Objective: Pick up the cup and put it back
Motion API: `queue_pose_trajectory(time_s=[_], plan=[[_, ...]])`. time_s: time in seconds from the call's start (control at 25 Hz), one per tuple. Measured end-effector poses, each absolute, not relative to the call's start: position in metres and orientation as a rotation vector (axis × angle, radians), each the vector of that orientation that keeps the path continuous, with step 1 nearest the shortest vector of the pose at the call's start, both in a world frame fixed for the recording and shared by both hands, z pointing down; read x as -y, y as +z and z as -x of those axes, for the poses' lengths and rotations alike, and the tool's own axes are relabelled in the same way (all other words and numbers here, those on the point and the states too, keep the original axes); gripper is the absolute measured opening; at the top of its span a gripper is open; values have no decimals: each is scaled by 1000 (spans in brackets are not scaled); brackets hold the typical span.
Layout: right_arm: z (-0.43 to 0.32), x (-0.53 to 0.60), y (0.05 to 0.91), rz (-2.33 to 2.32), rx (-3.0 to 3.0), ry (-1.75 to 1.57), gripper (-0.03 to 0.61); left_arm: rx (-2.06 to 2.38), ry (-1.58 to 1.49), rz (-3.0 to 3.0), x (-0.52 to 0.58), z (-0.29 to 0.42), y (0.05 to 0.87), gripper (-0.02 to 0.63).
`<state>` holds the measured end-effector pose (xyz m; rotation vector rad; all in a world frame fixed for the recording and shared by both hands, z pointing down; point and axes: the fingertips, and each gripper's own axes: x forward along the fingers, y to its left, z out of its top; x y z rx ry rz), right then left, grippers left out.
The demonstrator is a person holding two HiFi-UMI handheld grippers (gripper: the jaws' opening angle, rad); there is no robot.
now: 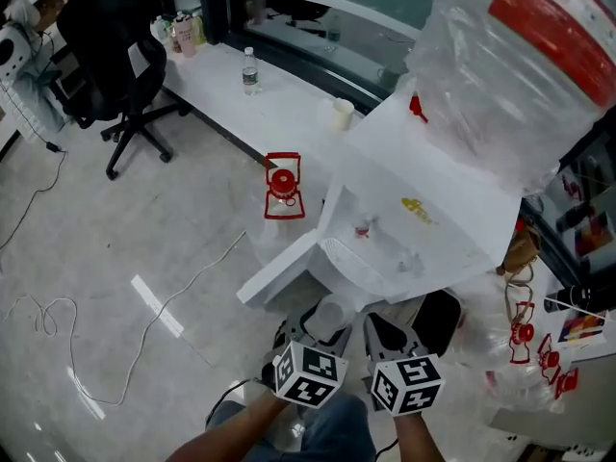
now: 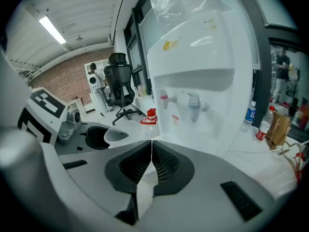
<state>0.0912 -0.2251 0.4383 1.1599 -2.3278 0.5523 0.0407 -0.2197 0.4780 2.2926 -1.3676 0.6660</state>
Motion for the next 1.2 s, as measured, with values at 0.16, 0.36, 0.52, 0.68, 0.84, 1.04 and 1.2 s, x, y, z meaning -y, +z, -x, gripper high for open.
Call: queue_pose_trajectory(time_s=[0.16,0.36,0.52,0.68,0.84,1.04,1.2], plan=[[-83,234,481,-1126,2342,509,21,1366,654,-2301,231,-38,525,276],[-79,250,540,-1106,2340,468,21,1351,655,-2318,245,-39,584,276],[-75,259,586,-1094,2350,428,21,1329,645,-2336,255,-44,632,276],[-76,268,627,-1096,2345,413,21,1292,645,-2365,263,-52,678,276],[-78,277,664,-1102,2344,372,21,1274,641,-2396,273,-56,720,276],[-83,286,700,-1102,2342,299,21,1256,617,-2418,288,-66,769,276],[-90,291,727,-1123,2339,288,21,1257,601,-2426,305,-71,800,276]])
